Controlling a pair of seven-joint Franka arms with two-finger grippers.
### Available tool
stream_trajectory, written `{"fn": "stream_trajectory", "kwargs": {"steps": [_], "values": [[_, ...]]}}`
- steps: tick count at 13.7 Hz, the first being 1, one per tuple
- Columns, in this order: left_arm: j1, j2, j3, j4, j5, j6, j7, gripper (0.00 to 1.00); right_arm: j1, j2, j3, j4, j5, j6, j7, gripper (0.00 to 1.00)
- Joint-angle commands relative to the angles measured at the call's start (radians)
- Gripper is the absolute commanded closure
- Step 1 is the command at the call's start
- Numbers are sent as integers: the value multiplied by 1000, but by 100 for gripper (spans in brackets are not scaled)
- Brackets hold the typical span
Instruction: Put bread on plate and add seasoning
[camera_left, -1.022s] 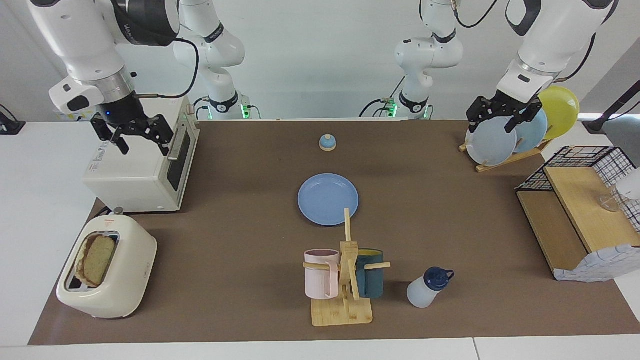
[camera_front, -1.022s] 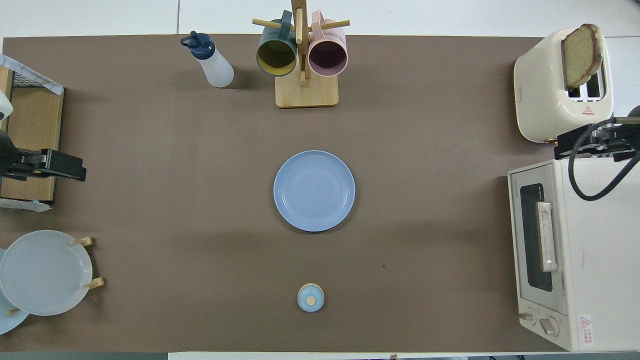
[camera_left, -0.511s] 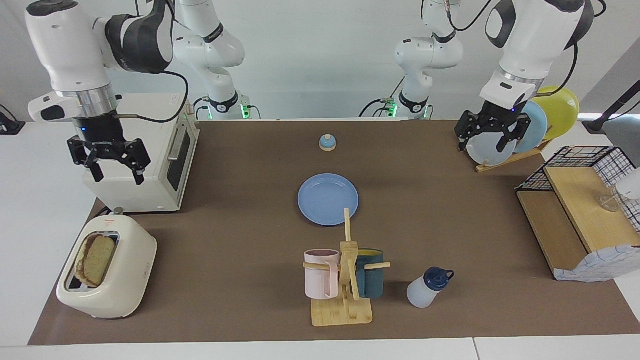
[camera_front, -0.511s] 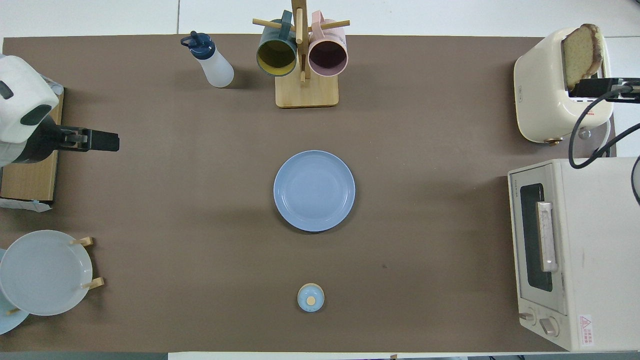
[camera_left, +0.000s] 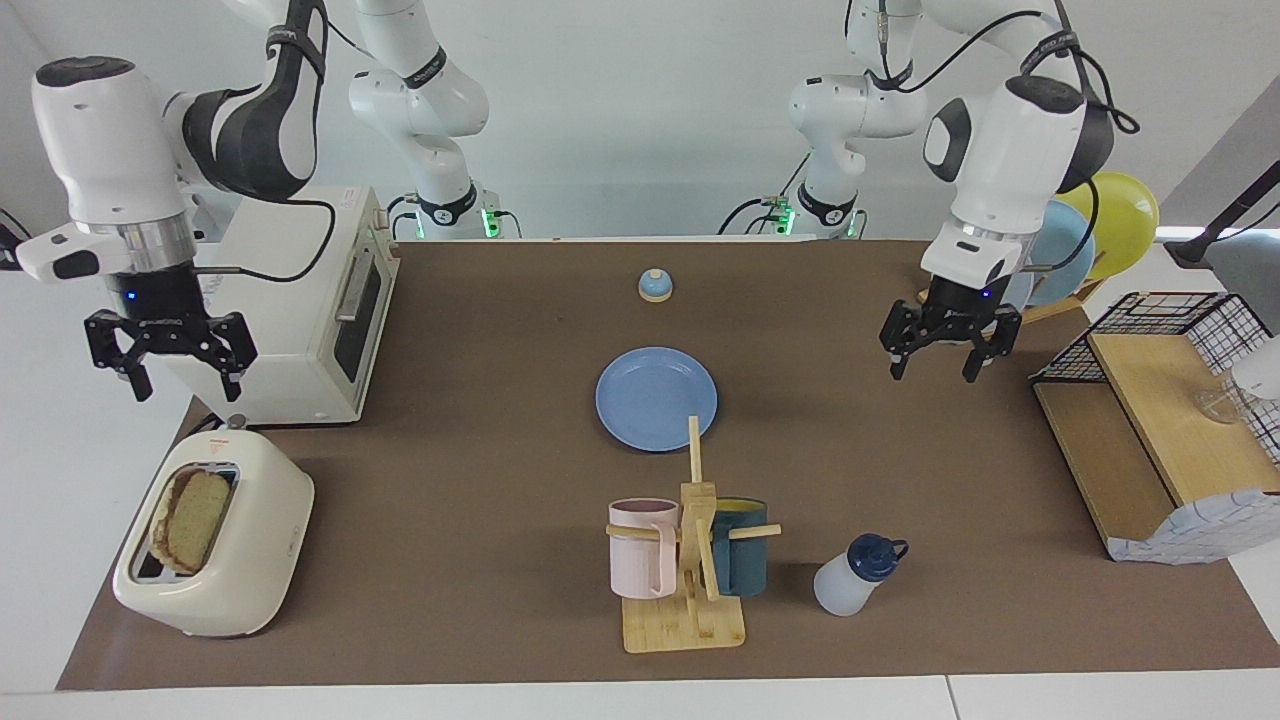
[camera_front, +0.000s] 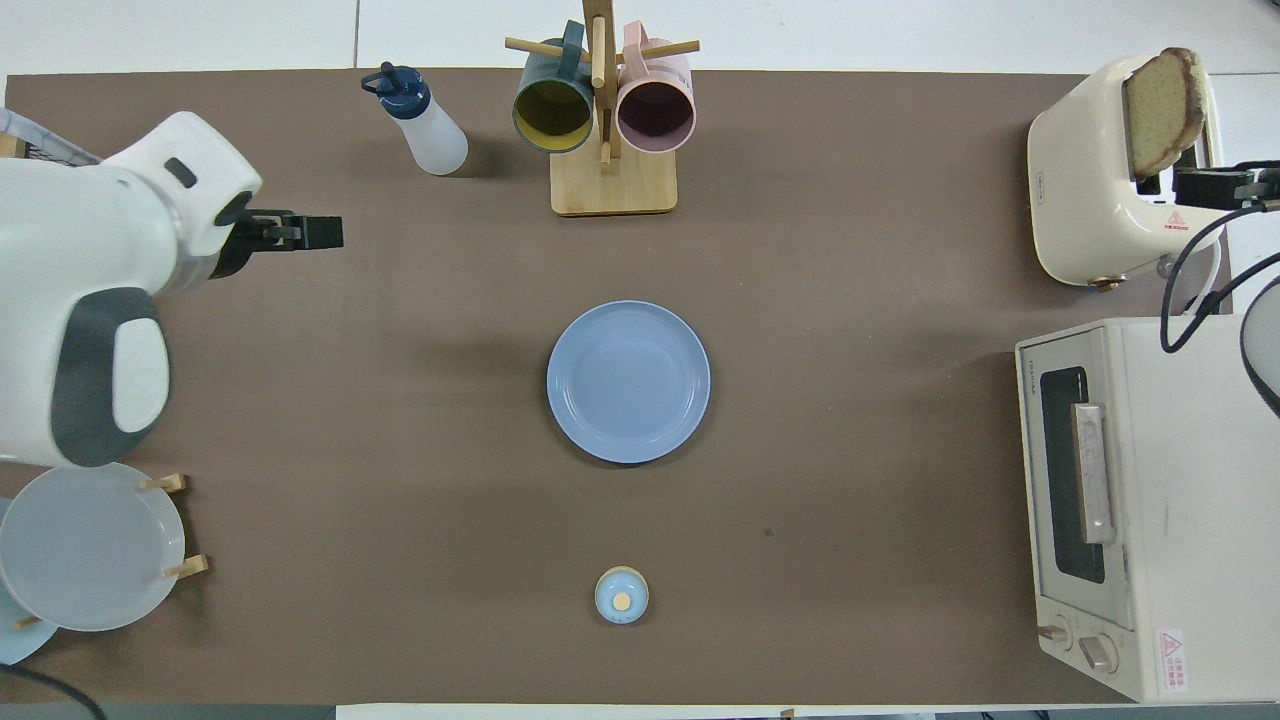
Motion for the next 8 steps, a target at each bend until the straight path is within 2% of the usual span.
{"fn": "stream_trajectory", "kwargs": {"steps": [1,3,6,7,8], "values": [[-44,165,14,55,9,139,-43,0,-10,127,11,66,20,165,-37,0],[-70,240,14,112,39,145,-66,0,-4,174,11,72,24,256,-16,0],[-122,358,17,184,163,188,-263,0,1,202,12,102,153,267,43,0],[-124,392,17,216,205,197,-316,0,-7,202,12,105,159,261,43,3],[-124,409,17,232,217,200,-342,0,-10,202,12,112,165,256,44,11]]}}
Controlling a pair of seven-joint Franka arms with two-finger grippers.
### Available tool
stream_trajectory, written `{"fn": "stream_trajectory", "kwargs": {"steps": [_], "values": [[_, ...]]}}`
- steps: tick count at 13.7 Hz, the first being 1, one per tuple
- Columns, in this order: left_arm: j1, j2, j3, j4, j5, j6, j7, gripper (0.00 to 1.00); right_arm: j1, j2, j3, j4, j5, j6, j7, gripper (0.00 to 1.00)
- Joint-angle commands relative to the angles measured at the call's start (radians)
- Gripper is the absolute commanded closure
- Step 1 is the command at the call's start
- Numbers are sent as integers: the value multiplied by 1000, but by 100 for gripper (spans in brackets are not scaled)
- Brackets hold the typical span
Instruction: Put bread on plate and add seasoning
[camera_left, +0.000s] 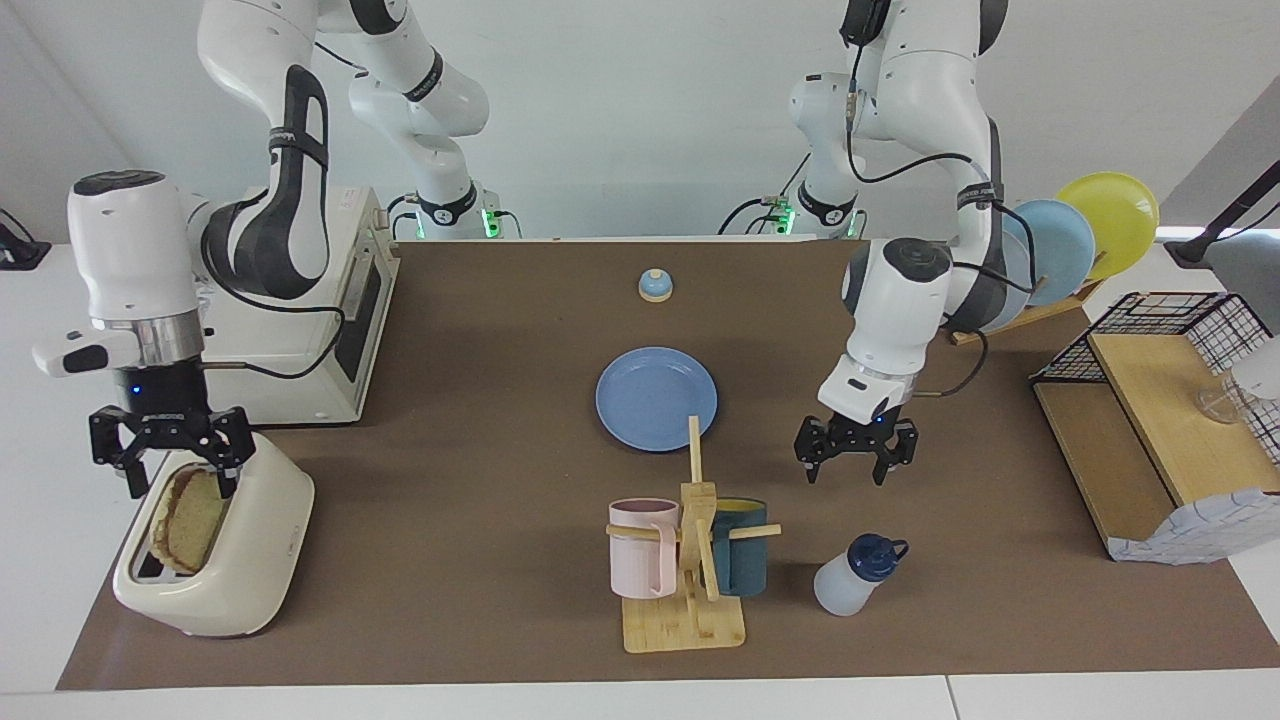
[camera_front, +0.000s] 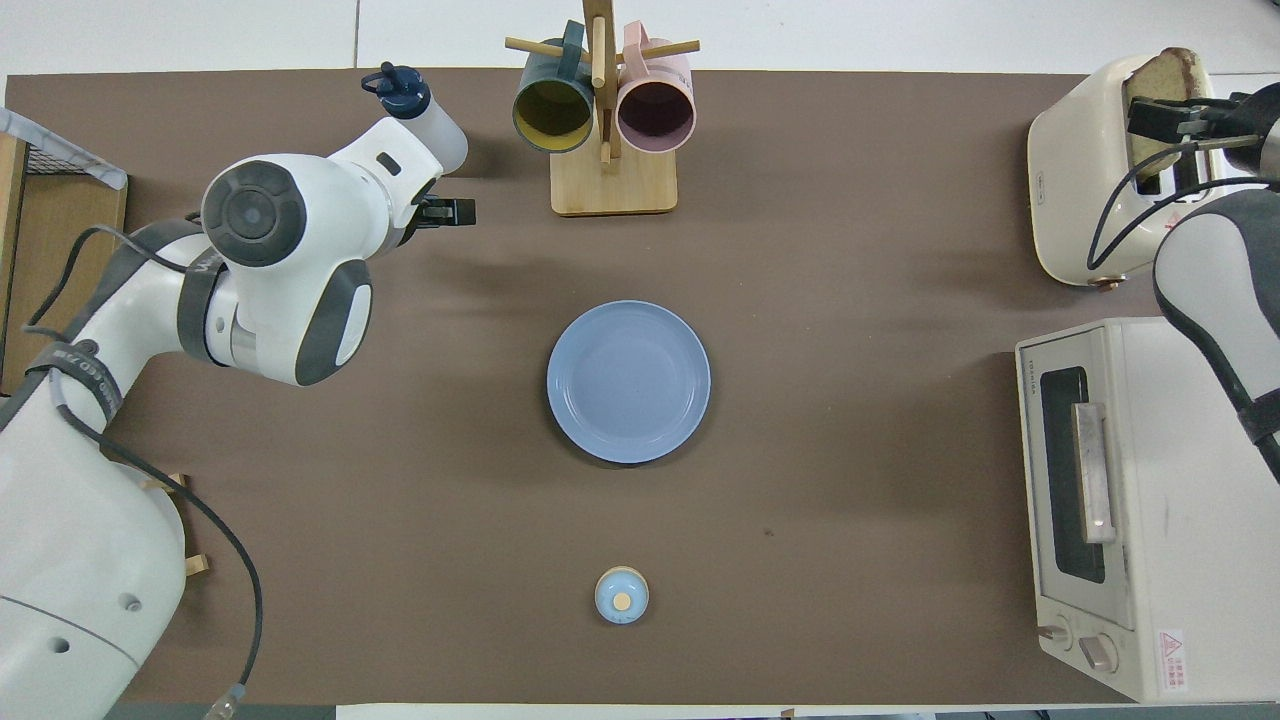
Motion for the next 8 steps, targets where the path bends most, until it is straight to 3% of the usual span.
{"fn": "stream_trajectory", "kwargs": {"steps": [1,2,3,5,6,8], "values": [[-10,75,16,72,48,31,-76,0,-12,3,9,26,26,-17,31,29],[-10,101,18,104,49,43,-84,0,-12,5,9,25,41,-17,48,52],[-10,128,20,132,51,50,-111,0,-10,5,9,23,60,-17,56,59],[-8,150,23,161,65,86,-141,0,-6,6,9,19,61,-17,56,61],[-8,151,35,161,66,103,-148,0,-7,6,9,17,61,-19,53,70],[-8,159,44,160,66,148,-148,0,-7,5,9,14,61,-33,50,79]]}}
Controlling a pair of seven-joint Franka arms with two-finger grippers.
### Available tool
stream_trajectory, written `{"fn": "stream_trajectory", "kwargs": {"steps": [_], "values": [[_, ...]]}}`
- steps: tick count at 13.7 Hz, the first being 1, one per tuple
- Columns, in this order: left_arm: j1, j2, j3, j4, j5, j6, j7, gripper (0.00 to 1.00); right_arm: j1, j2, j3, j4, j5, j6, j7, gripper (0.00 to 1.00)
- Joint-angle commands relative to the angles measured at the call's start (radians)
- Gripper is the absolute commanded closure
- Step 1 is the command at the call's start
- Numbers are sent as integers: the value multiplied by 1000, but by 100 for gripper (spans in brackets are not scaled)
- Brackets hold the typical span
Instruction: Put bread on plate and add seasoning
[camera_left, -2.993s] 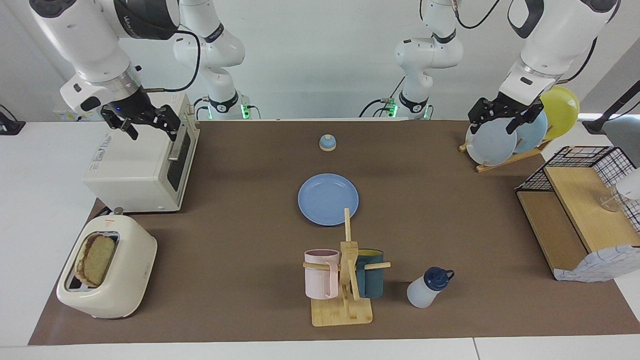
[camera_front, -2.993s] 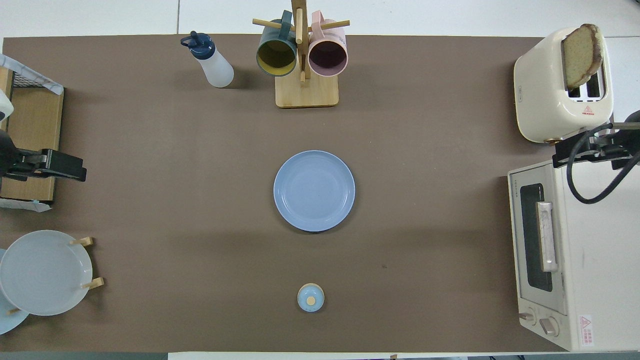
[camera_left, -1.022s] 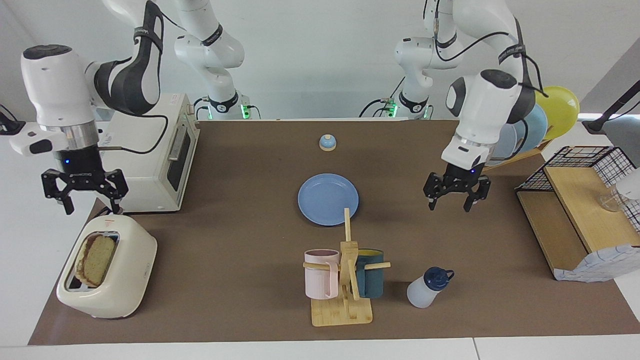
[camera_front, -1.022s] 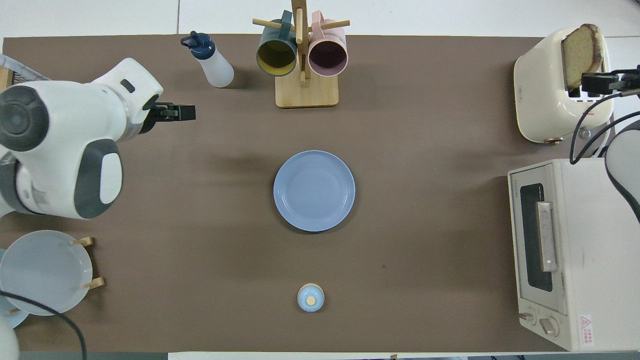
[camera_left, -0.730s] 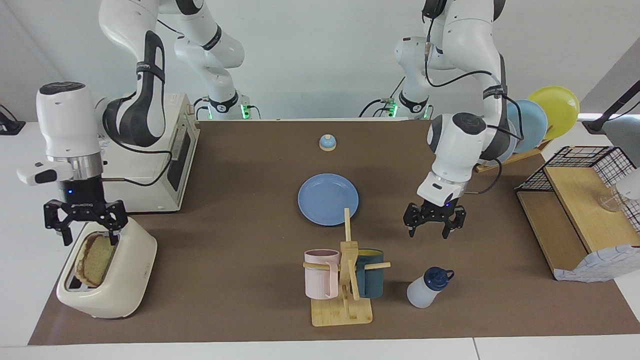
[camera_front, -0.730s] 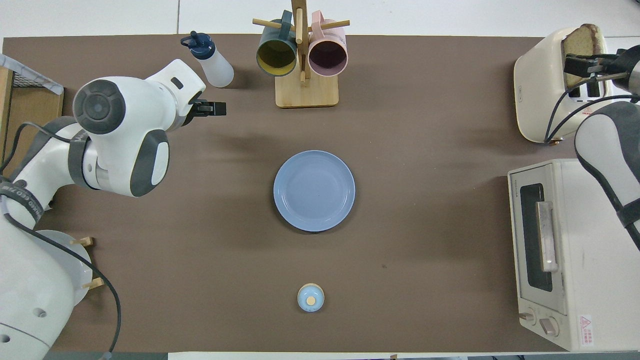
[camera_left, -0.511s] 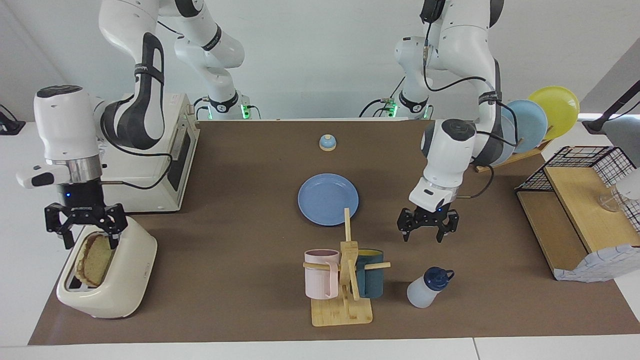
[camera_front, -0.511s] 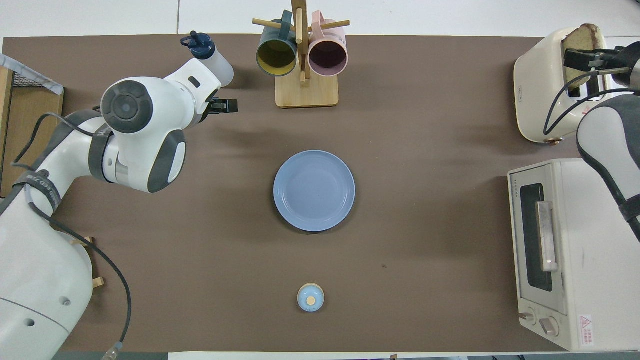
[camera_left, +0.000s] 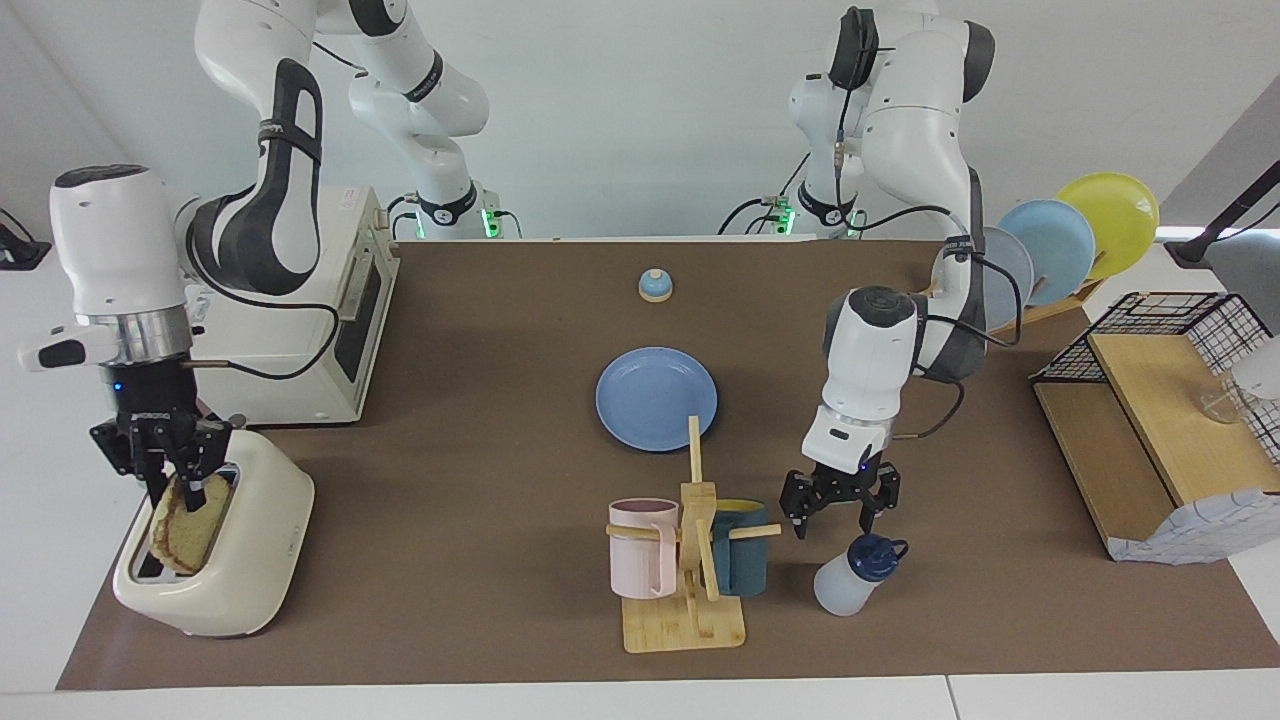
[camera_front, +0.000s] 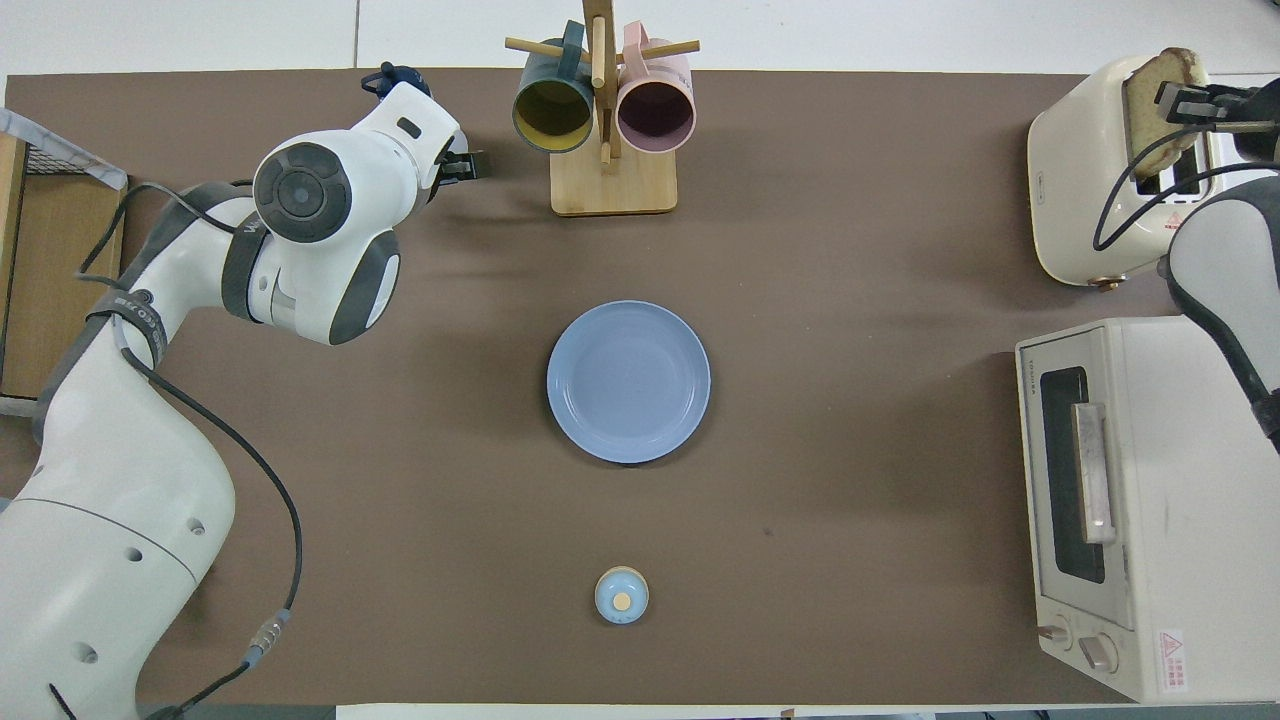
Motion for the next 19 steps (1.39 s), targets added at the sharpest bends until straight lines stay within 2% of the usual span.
{"fn": "stream_trajectory", "kwargs": {"steps": [1,2,4,6,7,9,12,14,16,19], "values": [[-8,25,24,22,28,44,-30,0,-7,1,9,3,16,-42,-2,94],[-9,31,30,22,28,59,-32,0,-15,-2,9,22,4,-86,-45,100],[-17,38,45,23,48,84,-30,0,-27,1,6,142,2,-285,-172,100],[-23,38,47,20,71,84,-30,0,-26,4,3,219,-21,-405,-172,100],[-31,38,48,22,70,84,-30,0,-20,2,4,256,-71,-465,-175,100],[-31,47,53,26,70,87,-30,0,31,-1,24,371,-223,-600,-171,100],[-34,63,62,45,71,96,-30,0,130,1,27,472,-245,-804,-71,100],[-32,77,67,60,71,106,-29,0,204,-8,26,496,-262,-899,-1,100],[-35,83,67,68,73,106,-29,0,273,-19,26,496,-256,-921,44,100],[-34,89,67,75,71,109,-29,0,325,-74,64,441,-210,-979,42,100]]}}
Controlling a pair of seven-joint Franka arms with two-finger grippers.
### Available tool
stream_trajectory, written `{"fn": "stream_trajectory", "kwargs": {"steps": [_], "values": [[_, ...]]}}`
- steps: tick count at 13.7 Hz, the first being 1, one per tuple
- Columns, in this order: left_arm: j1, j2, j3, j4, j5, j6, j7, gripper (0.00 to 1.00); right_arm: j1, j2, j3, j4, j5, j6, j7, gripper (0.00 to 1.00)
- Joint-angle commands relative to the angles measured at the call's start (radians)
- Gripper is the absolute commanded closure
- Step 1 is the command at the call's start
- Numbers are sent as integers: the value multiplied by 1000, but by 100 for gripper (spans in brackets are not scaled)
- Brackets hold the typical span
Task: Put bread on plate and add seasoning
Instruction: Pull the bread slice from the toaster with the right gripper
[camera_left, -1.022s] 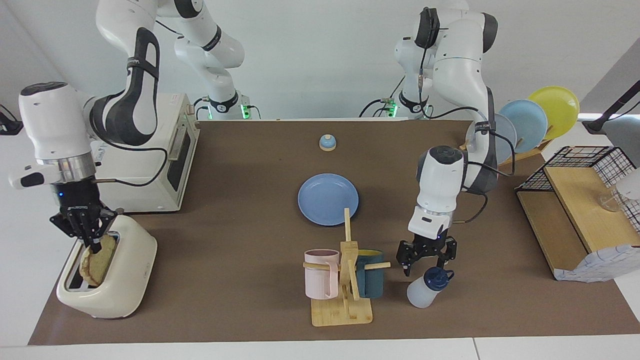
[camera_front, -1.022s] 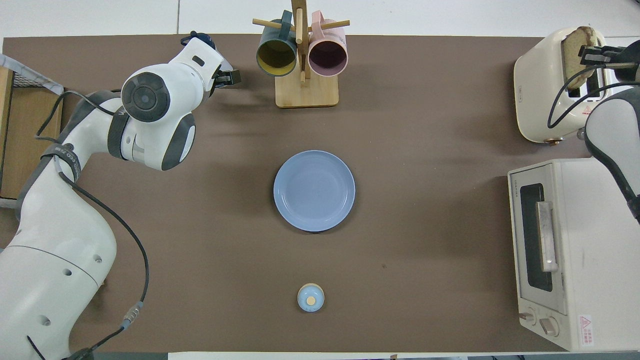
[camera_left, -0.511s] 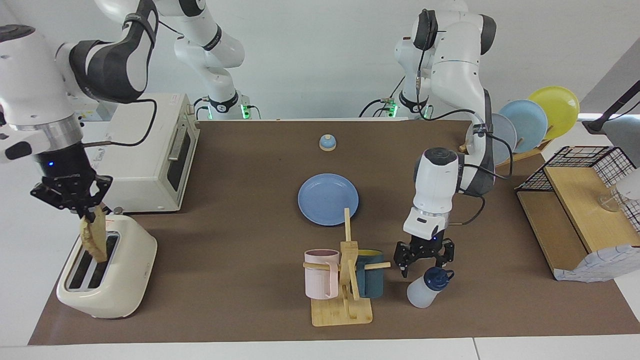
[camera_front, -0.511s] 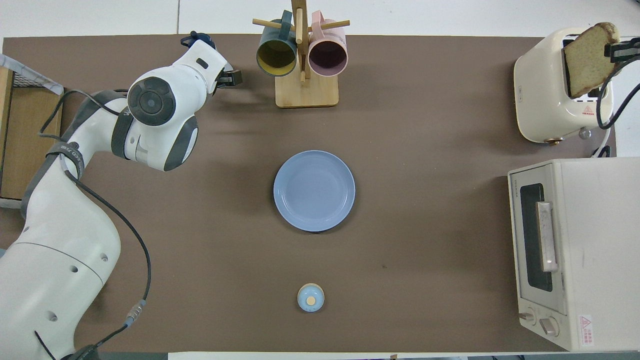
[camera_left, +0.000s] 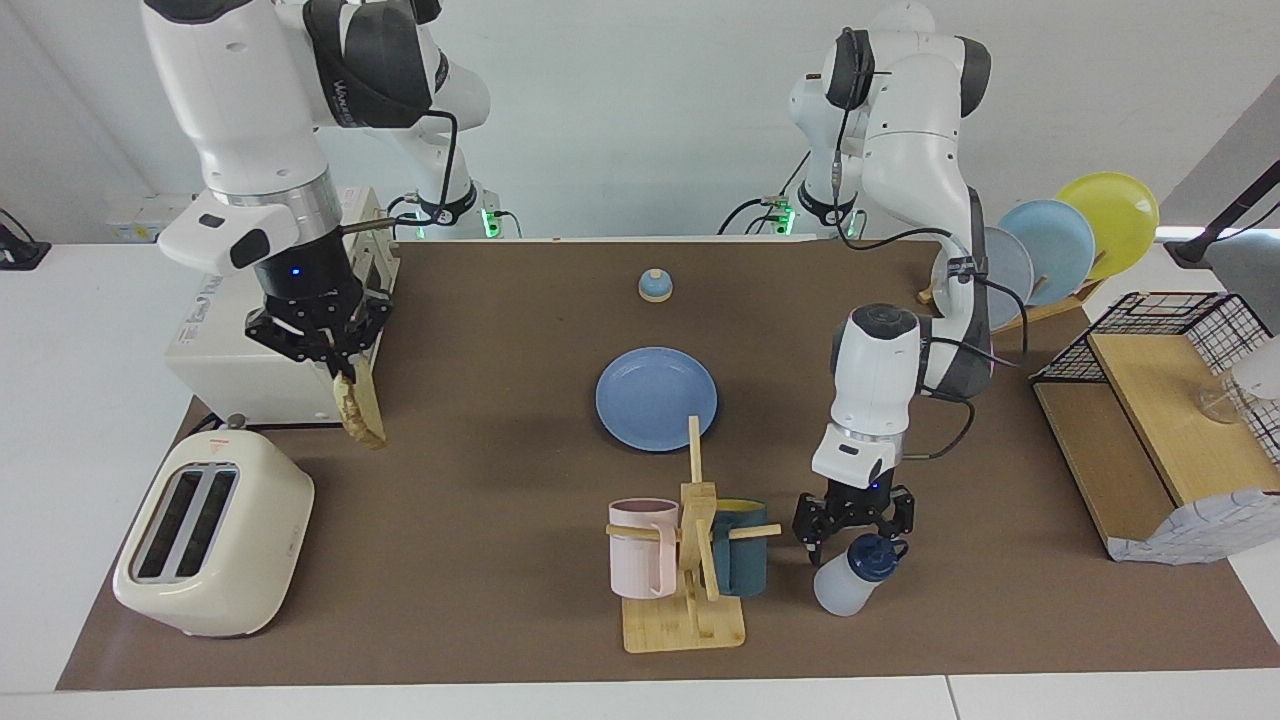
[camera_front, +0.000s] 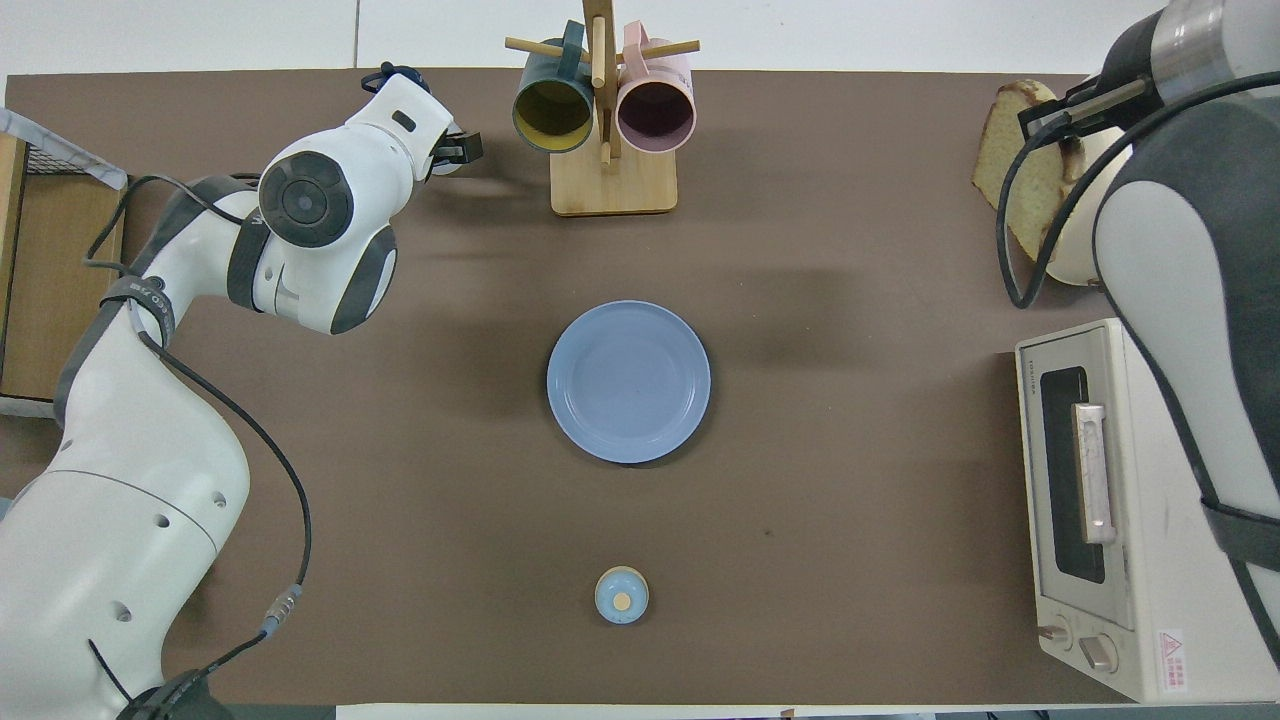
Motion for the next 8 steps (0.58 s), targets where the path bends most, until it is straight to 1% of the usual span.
{"fn": "stream_trajectory", "kwargs": {"steps": [1,2,3,4,5,6,7,8], "values": [[-17,39,22,47,25,18,-23,0,44,-48,48,-46,47,-62,10,100],[-17,49,22,59,25,18,-25,0,72,-54,56,-58,54,-71,11,100],[-16,52,22,64,24,18,-25,0,109,-76,58,-98,60,-53,30,100],[-16,53,22,67,25,19,-23,0,135,-102,58,-157,90,-18,110,100],[-16,61,22,70,25,24,-25,0,155,-135,61,-243,141,58,219,100],[-17,75,22,78,25,38,-25,0,191,-168,61,-341,196,162,328,100],[-16,76,22,82,24,39,-25,0,233,-192,61,-436,208,271,419,100],[-16,78,22,86,22,41,-28,0,267,-197,61,-506,210,377,477,100]]}}
